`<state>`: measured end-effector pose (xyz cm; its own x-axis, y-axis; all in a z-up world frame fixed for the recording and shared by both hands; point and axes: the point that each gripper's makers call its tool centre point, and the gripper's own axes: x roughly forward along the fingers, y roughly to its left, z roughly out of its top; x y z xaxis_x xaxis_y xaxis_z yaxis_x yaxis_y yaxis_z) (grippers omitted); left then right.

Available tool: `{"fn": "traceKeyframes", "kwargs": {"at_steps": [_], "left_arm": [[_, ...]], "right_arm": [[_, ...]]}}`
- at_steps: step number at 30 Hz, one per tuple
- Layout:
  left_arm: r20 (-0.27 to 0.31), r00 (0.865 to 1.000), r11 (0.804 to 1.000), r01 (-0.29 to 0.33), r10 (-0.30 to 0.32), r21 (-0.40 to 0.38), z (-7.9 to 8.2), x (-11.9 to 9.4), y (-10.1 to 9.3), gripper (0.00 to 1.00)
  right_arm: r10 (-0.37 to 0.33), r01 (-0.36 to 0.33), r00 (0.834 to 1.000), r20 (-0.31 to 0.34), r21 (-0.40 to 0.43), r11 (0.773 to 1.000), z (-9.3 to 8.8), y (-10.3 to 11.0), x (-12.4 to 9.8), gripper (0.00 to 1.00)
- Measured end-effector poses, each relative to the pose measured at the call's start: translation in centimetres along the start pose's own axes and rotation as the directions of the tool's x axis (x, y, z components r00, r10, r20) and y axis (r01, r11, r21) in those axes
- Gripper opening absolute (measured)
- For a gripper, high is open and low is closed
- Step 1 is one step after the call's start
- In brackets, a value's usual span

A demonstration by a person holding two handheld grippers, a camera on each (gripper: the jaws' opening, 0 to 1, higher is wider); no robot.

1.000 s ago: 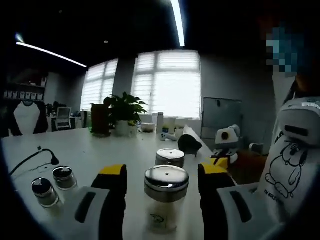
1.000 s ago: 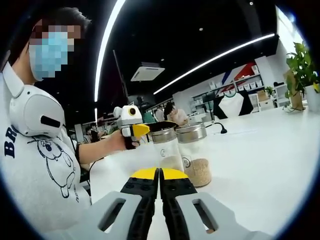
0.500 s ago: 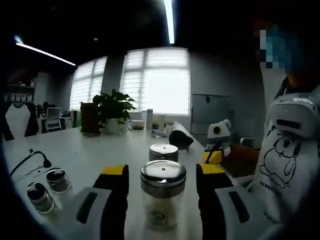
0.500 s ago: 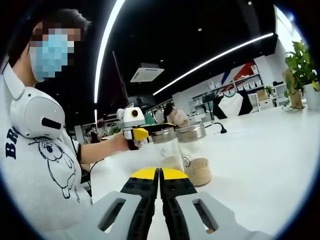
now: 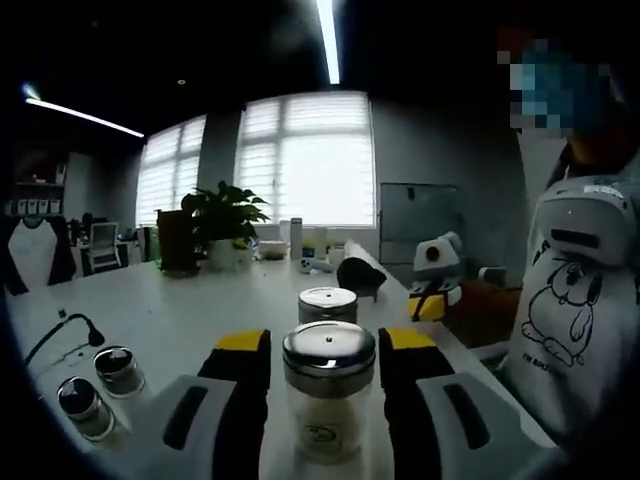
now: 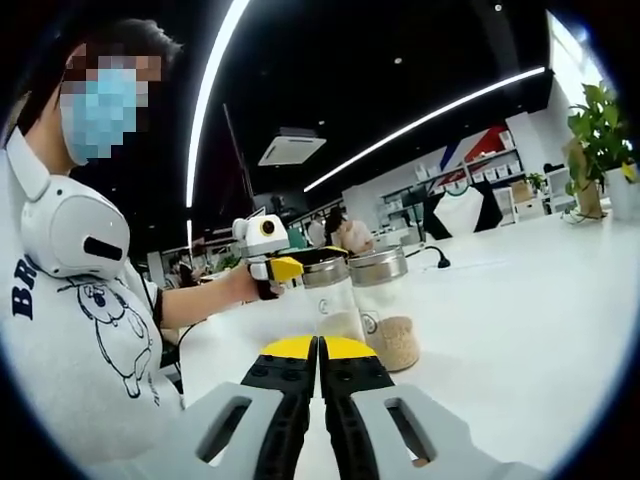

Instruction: Rotate the seasoning bottle until the label or dispensing opening points toward the visible target arrow and the bottle remains upright within the marked orientation range

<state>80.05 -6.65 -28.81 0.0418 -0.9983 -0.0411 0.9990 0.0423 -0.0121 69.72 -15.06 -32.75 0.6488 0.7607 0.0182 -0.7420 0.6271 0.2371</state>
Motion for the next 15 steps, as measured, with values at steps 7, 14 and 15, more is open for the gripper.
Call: {"fn": "traceKeyframes", "kwargs": {"at_steps": [7, 14, 15], "left_arm": [[-0.023, 1.000, 1.000, 0.005, -0.005, 0.005, -0.49, -0.01, -0.12, 0.42], [-0.030, 1.000, 1.000, 0.005, -0.005, 0.006, -0.60, 0.03, -0.33, 0.40], [-0.031, 1.000, 1.000, 0.003, -0.003, 0.006, -0.61, 0.04, -0.34, 0.40]], "right_arm": [[0.003, -0.003, 1.000, 0.001, 0.002, 1.000, 0.03, -0.18, -0.01, 0.00], [0.002, -0.002, 1.000, 0.000, 0.000, 1.000, 0.09, -0.18, 0.20, 0.00], [0.000, 0.000, 1.000, 0.000, -0.001, 1.000, 0.11, -0.22, 0.19, 0.00]]}}
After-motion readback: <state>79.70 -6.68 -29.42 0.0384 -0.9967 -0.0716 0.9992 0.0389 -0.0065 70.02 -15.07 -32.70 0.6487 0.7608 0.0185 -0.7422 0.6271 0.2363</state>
